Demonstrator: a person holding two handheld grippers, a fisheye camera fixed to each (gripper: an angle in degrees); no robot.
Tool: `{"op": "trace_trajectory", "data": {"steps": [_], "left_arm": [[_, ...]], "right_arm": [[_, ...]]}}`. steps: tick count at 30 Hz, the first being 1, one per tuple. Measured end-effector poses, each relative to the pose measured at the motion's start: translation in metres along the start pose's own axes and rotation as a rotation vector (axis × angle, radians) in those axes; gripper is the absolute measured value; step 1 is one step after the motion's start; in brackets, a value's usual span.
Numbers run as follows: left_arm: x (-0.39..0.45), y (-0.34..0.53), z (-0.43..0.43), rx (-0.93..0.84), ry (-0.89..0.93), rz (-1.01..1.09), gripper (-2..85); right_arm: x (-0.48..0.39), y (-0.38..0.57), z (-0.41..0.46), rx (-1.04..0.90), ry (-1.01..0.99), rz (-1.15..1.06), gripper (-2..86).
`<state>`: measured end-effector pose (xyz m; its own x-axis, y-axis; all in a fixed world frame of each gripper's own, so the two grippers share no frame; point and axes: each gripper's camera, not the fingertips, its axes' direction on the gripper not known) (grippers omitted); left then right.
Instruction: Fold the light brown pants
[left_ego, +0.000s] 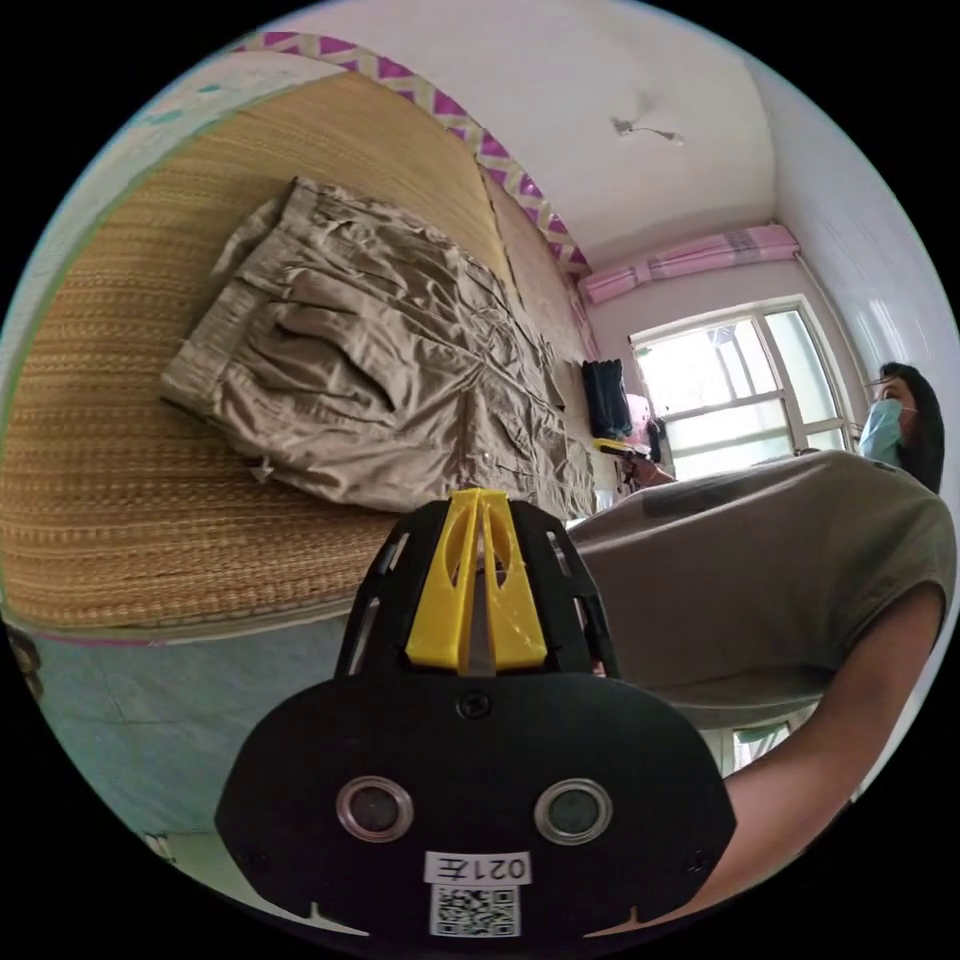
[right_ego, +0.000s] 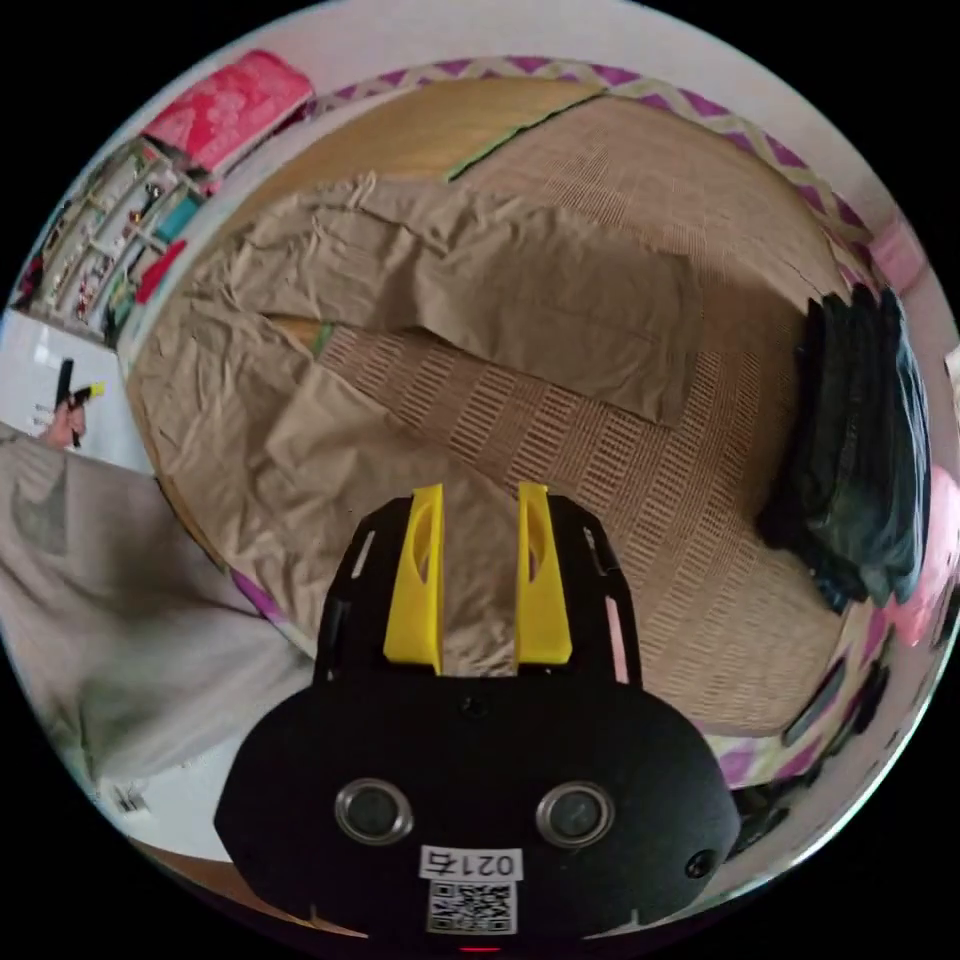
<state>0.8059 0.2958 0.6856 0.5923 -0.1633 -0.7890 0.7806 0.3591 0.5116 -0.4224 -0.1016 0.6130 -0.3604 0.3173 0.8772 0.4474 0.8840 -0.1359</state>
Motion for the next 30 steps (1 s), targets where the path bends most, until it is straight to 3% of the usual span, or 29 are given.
{"op": "trace_trajectory", "data": {"steps": [5,9,14,19,26,30], "left_arm": [[0.061,0.001,0.022,-0.026,0.005,0.08,-1.0],[0.091,0.011,0.036,-0.052,-0.005,0.095,-1.0],[0.122,0.022,0.053,-0.068,-0.012,0.081,-0.9],[0.145,0.019,0.064,-0.091,-0.004,0.081,-0.9],[0.179,0.007,0.056,-0.025,-0.012,0.099,-0.9],[0.187,-0.01,0.068,-0.011,-0.052,0.08,-0.9]], "right_arm": [[0.009,-0.013,0.042,-0.219,-0.001,-0.196,3.8],[0.01,-0.023,0.04,-0.283,-0.03,-0.364,-0.7],[0.034,-0.041,0.021,-0.182,0.043,-0.32,-0.9],[0.037,-0.049,0.039,-0.252,0.117,-0.294,-0.8],[0.032,0.022,0.01,-0.056,0.074,-0.175,-0.9],[-0.006,0.059,0.06,-0.149,0.251,-0.244,-1.0]]}}
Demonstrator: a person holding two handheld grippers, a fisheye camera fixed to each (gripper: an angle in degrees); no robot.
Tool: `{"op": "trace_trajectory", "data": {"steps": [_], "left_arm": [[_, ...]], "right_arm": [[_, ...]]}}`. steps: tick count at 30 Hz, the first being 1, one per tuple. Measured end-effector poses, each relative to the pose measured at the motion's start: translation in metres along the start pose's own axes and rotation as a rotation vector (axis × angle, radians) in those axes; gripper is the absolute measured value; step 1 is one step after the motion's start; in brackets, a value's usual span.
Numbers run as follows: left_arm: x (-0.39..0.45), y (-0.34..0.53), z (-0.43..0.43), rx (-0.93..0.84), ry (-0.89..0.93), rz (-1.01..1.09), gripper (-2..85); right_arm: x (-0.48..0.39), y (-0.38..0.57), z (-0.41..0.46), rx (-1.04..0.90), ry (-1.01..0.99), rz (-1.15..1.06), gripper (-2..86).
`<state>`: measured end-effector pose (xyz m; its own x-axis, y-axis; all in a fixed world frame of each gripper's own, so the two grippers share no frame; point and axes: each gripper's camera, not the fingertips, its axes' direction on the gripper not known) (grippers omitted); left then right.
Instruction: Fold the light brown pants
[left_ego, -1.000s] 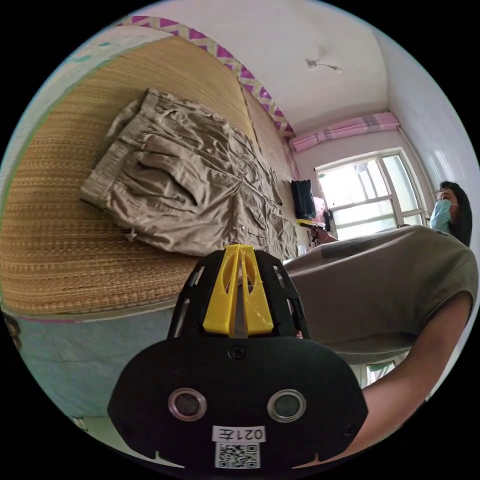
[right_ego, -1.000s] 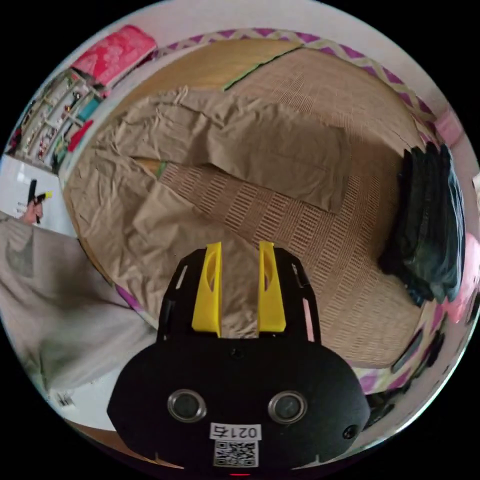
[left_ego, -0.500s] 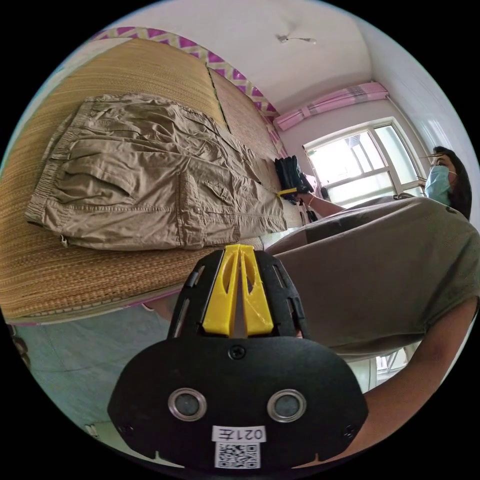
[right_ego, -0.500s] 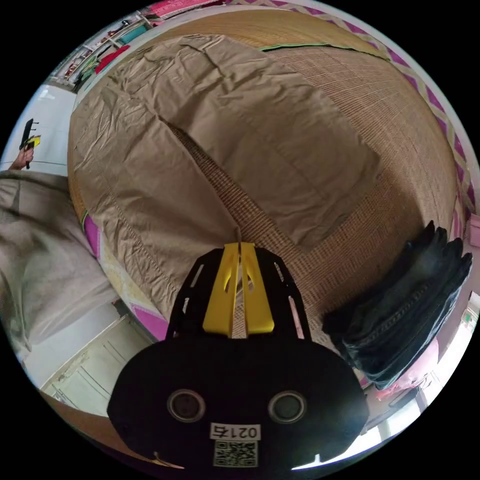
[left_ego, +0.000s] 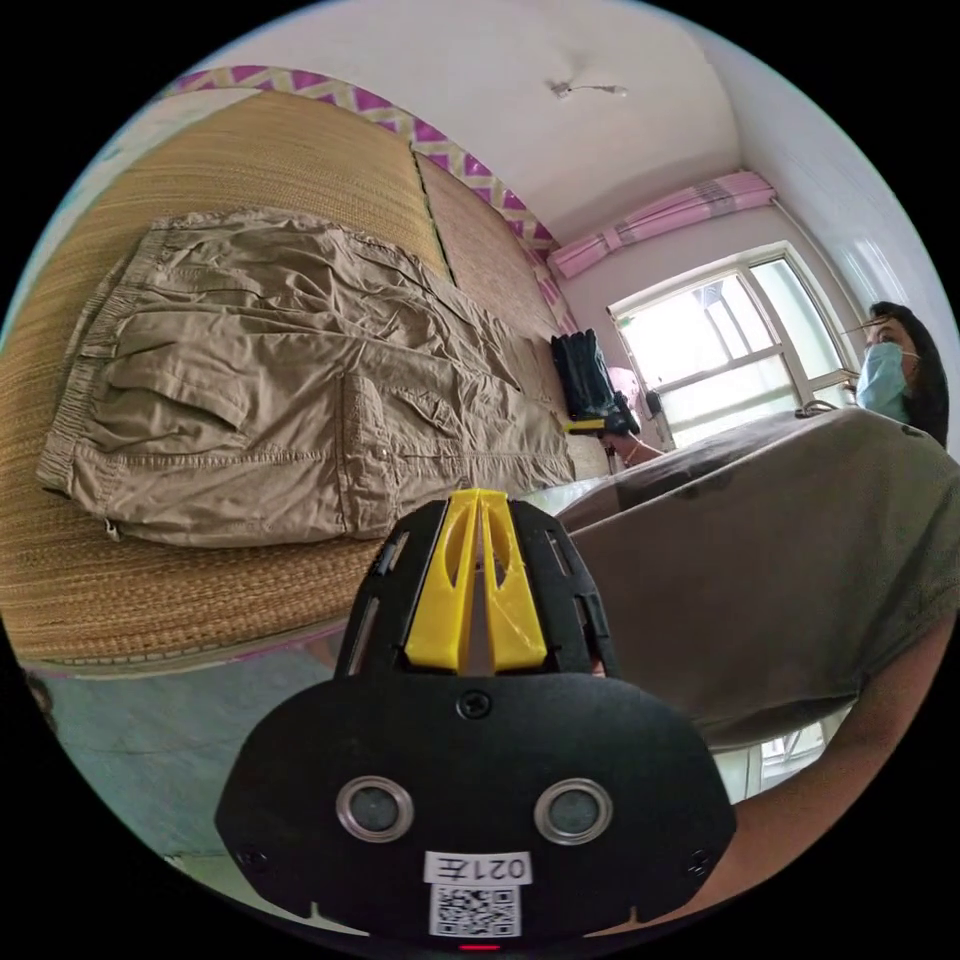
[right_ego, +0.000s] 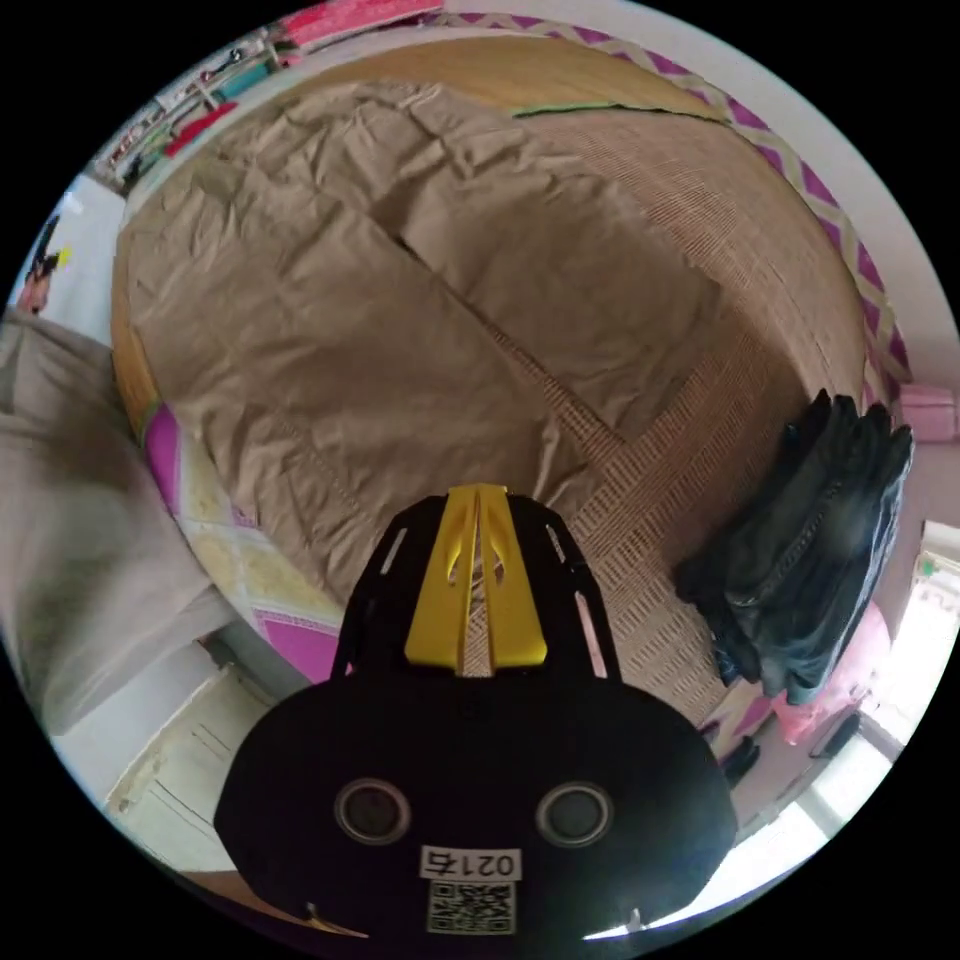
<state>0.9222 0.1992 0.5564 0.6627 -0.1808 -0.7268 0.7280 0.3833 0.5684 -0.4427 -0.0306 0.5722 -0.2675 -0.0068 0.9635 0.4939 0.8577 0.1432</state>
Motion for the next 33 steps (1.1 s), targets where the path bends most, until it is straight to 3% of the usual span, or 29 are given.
{"op": "trace_trajectory", "data": {"steps": [2,4,7,12,17,27,33], "left_arm": [[0.007,-0.02,0.011,-0.027,-0.06,-0.003,-1.0],[0.015,-0.034,0.014,-0.028,-0.102,0.007,-1.0],[0.025,-0.055,0.014,-0.012,-0.148,0.013,-1.0],[0.027,-0.079,0.027,-0.046,-0.257,-0.001,-1.0],[0.024,-0.118,0.061,-0.128,-0.344,0.012,-1.0],[0.045,-0.154,0.075,-0.177,-0.336,0.041,-1.0],[0.043,-0.14,0.072,-0.169,-0.36,-0.058,-1.0]], "right_arm": [[-0.006,0.01,0.027,-0.088,0.127,0.046,-0.9],[0.004,0.025,0.03,-0.046,0.141,0.175,-0.9],[0.024,0.043,0.03,-0.07,0.072,0.351,-0.8],[0.049,0.067,0.003,0.165,-0.106,0.475,-0.7],[0.082,0.065,0.01,0.257,-0.289,0.588,-0.4],[0.155,0.056,0.07,0.132,-0.291,0.748,7.8],[0.171,0.052,0.106,0.052,-0.274,0.725,6.4]]}}
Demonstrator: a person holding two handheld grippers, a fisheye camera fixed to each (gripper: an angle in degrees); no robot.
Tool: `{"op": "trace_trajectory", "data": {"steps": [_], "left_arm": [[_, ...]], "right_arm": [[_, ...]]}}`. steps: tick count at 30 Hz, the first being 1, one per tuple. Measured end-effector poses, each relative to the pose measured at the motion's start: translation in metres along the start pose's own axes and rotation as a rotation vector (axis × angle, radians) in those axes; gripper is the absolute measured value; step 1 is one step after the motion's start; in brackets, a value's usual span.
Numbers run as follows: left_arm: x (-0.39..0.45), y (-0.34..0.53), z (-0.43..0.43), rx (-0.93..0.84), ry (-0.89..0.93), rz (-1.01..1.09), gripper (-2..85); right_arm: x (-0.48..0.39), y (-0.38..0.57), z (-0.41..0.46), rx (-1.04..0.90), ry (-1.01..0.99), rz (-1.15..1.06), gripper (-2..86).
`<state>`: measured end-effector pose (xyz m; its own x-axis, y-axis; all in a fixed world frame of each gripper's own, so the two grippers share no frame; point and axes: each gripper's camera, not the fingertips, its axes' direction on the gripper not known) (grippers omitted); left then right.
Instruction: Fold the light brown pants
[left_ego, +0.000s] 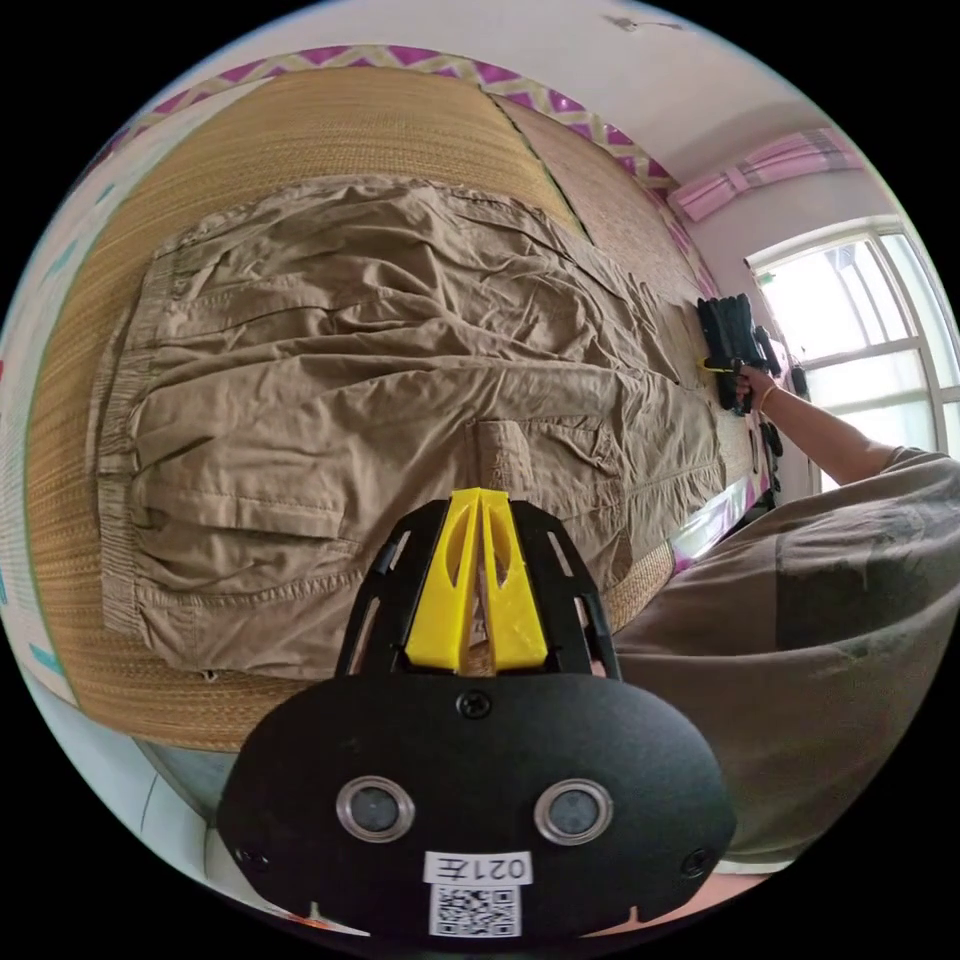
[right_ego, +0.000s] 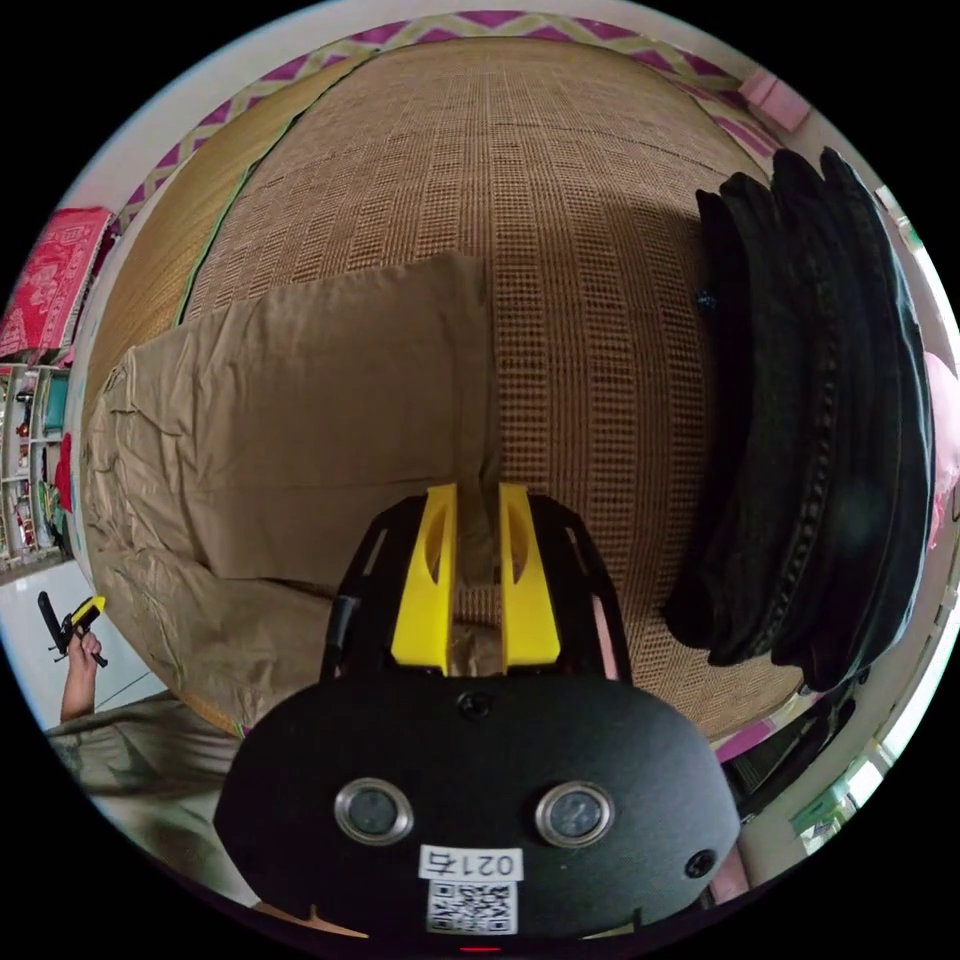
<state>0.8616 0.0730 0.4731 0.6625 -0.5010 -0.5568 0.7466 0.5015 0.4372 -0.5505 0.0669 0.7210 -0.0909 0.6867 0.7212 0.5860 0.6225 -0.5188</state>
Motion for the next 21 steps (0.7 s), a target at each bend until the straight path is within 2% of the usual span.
{"op": "trace_trajectory", "data": {"steps": [6,8,11,16,19,21], "left_arm": [[-0.006,-0.006,0.01,0.061,-0.103,-0.117,-1.0],[-0.024,0.004,0.029,-0.03,-0.173,-0.24,-1.0],[-0.039,0.023,0.023,0.072,-0.071,-0.317,-1.0],[-0.041,0.031,0.02,0.034,-0.066,-0.322,-1.0],[-0.034,0.033,0.011,0.049,-0.046,-0.271,-1.0],[-0.025,0.033,0.001,0.085,-0.032,-0.217,-1.0]], "right_arm": [[0.038,-0.002,0.01,0.006,-0.084,0.046,1.2],[0.051,0.001,0.014,0.021,-0.116,0.081,0.8],[0.066,0.009,0.03,0.009,-0.162,0.101,0.6],[0.094,0.034,0.041,0.03,-0.237,0.123,0.0],[0.107,0.057,0.039,0.109,-0.215,0.16,-0.4],[0.107,0.073,0.031,0.177,-0.294,0.11,-0.3]]}}
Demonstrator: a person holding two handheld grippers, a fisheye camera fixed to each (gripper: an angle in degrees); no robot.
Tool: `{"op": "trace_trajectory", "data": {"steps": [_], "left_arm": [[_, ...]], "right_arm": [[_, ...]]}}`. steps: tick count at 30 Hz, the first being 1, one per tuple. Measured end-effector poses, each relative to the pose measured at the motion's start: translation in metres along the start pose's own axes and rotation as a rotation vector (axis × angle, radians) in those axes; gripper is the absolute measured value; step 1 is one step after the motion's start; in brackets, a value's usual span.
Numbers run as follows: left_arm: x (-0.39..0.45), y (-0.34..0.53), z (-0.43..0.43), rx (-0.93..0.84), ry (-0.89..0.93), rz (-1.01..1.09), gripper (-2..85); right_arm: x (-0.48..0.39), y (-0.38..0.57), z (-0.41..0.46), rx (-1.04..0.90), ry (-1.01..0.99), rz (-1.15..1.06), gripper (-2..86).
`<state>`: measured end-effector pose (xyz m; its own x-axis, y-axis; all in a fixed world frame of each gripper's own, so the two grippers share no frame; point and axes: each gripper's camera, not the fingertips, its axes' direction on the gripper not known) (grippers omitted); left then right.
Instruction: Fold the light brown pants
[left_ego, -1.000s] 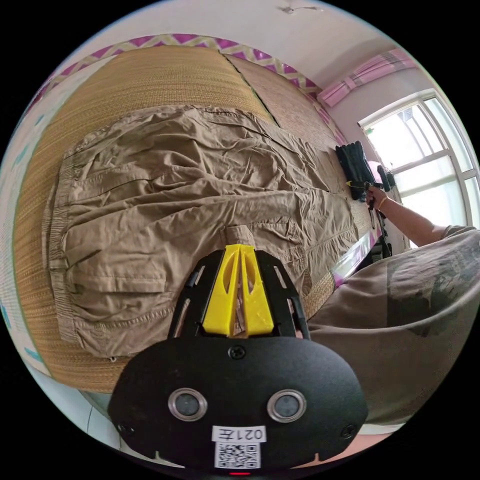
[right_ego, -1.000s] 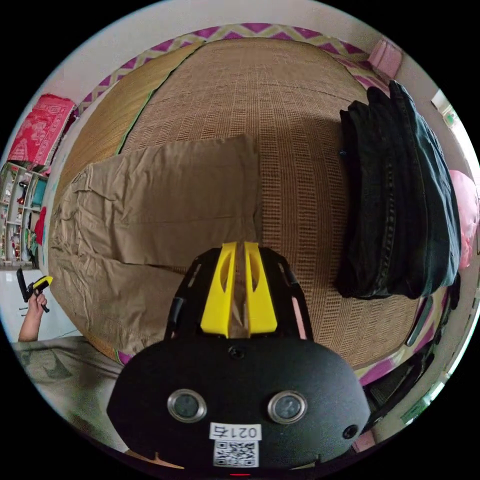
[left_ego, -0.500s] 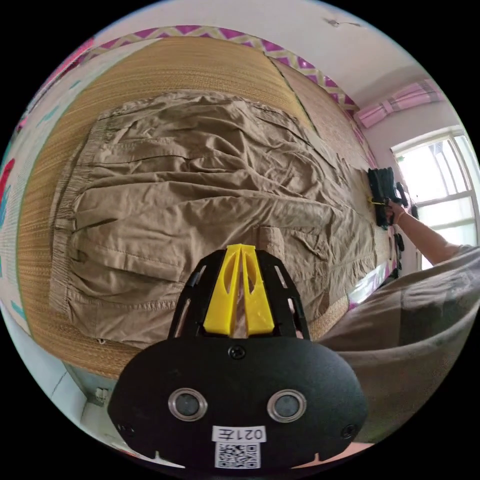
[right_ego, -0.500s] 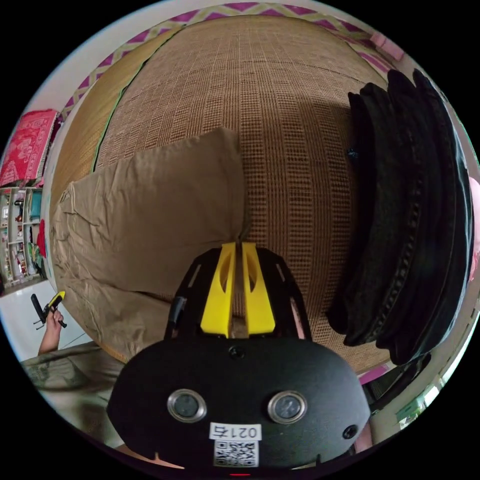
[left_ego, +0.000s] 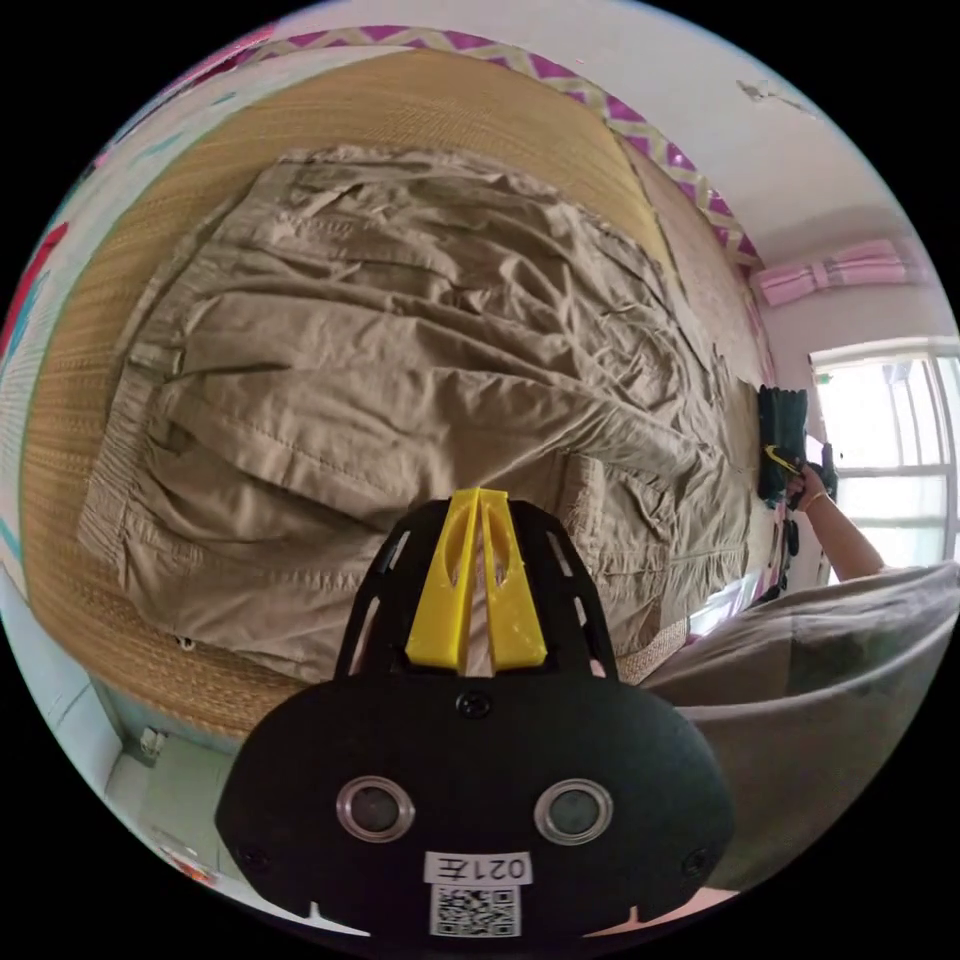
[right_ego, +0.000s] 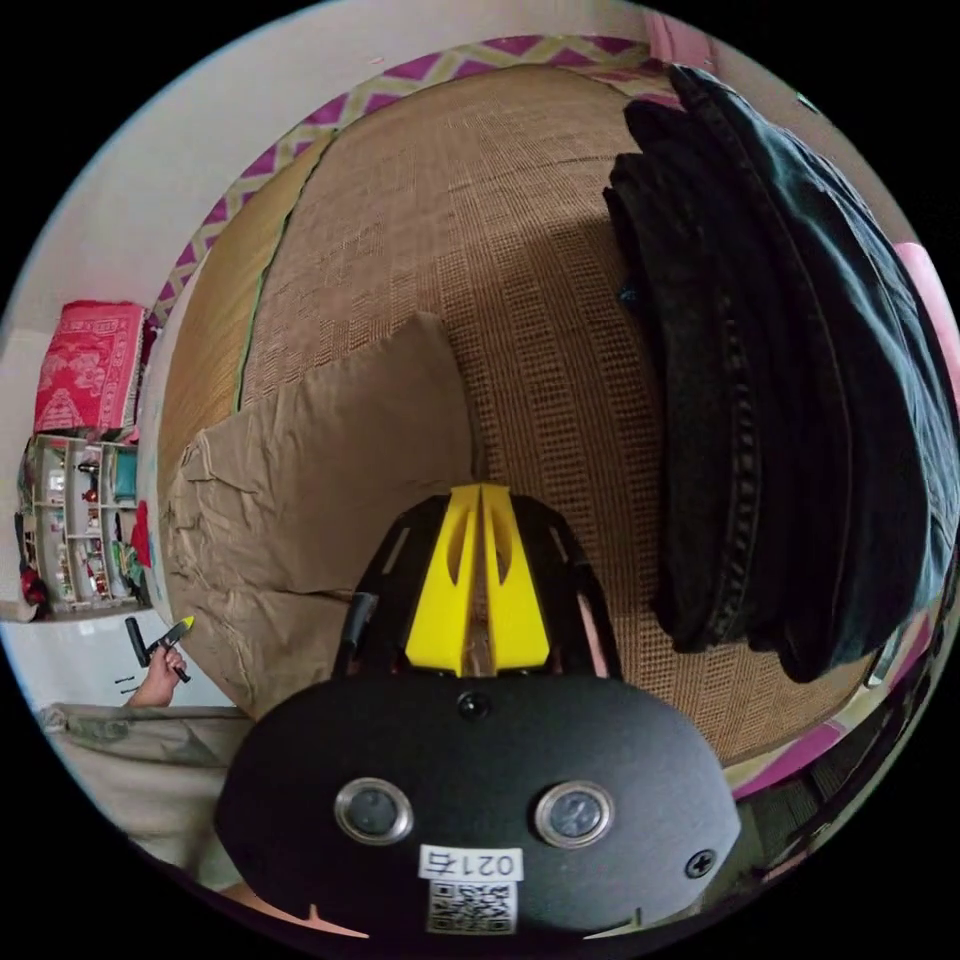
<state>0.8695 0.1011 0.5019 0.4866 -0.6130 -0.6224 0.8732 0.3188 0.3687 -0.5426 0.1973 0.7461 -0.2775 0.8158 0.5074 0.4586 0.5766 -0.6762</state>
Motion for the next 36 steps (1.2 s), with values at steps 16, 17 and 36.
{"op": "trace_trajectory", "data": {"steps": [16,17,36], "left_arm": [[-0.109,0.191,-0.038,0.196,0.222,-0.45,-0.8],[-0.114,0.201,-0.035,0.179,0.219,-0.464,-0.7],[-0.143,0.245,-0.014,0.113,0.257,-0.525,6.5]], "right_arm": [[0.073,0.335,0.025,0.115,-0.262,0.586,6.0],[0.082,0.366,0.034,0.161,-0.338,0.687,5.9],[0.065,0.471,0.17,0.303,-0.745,0.906,5.1]]}}
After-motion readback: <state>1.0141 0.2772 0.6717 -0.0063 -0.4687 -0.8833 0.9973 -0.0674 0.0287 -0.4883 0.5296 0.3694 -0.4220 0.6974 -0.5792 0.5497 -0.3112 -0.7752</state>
